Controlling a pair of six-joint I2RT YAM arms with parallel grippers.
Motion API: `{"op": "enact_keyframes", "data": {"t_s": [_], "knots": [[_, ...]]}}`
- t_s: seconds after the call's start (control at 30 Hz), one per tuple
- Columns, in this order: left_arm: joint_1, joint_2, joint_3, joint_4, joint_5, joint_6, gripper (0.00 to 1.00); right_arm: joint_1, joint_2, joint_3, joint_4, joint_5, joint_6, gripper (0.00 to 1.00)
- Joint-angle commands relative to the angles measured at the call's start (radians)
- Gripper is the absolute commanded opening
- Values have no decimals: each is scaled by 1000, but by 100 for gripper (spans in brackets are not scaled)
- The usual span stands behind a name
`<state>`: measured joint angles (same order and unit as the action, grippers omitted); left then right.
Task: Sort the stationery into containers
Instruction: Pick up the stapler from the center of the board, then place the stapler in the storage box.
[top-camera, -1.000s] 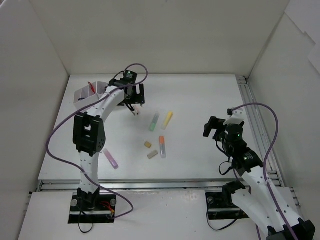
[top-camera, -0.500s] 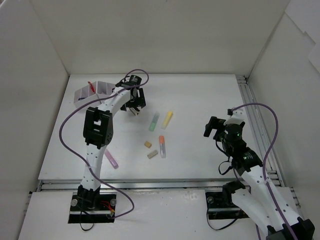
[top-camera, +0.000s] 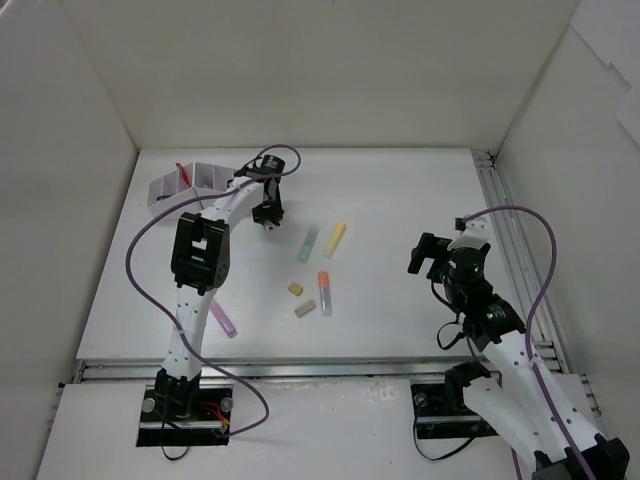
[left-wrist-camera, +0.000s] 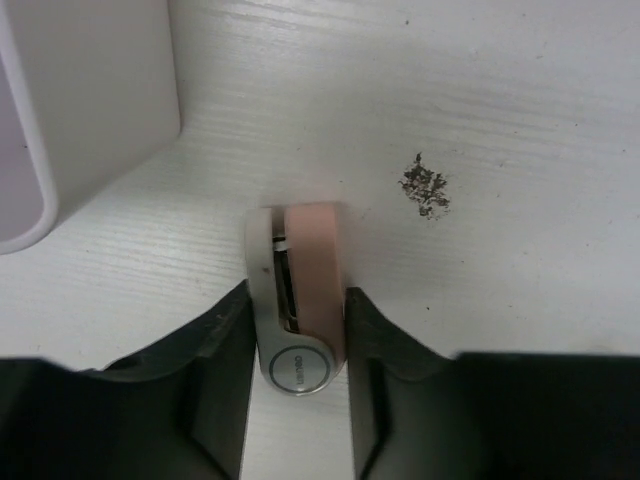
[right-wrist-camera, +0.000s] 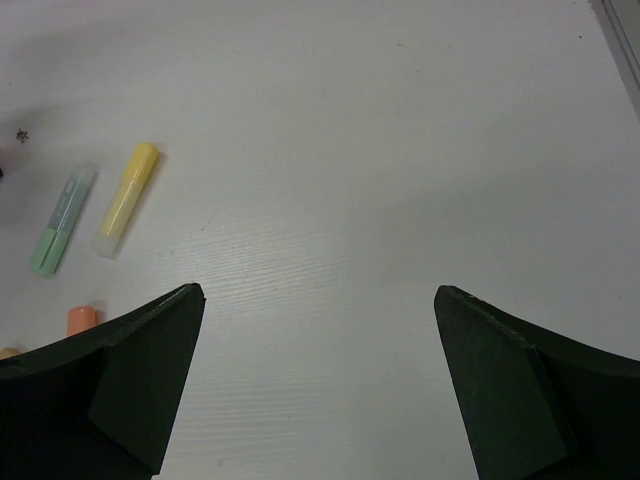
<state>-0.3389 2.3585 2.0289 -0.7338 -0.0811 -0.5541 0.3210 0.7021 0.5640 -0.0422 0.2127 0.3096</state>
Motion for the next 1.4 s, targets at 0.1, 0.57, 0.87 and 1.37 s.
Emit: {"op": "enact_keyframes", "data": {"t_s": [0.1,0.57,0.87,1.37], "knots": [[6,-126,24,8,26,123,12,-4,-10,4,47,25,-12,98],[341,-630,-236,57,119,332,0,-8,-15,-15,56,16,-18,98],[610,-478,-73,74,250,477,0,-10,14,-6,64,20,-27,98],[633,-156,205,-3,319,542,8,-11,56,10,67,33,-49,98]]}}
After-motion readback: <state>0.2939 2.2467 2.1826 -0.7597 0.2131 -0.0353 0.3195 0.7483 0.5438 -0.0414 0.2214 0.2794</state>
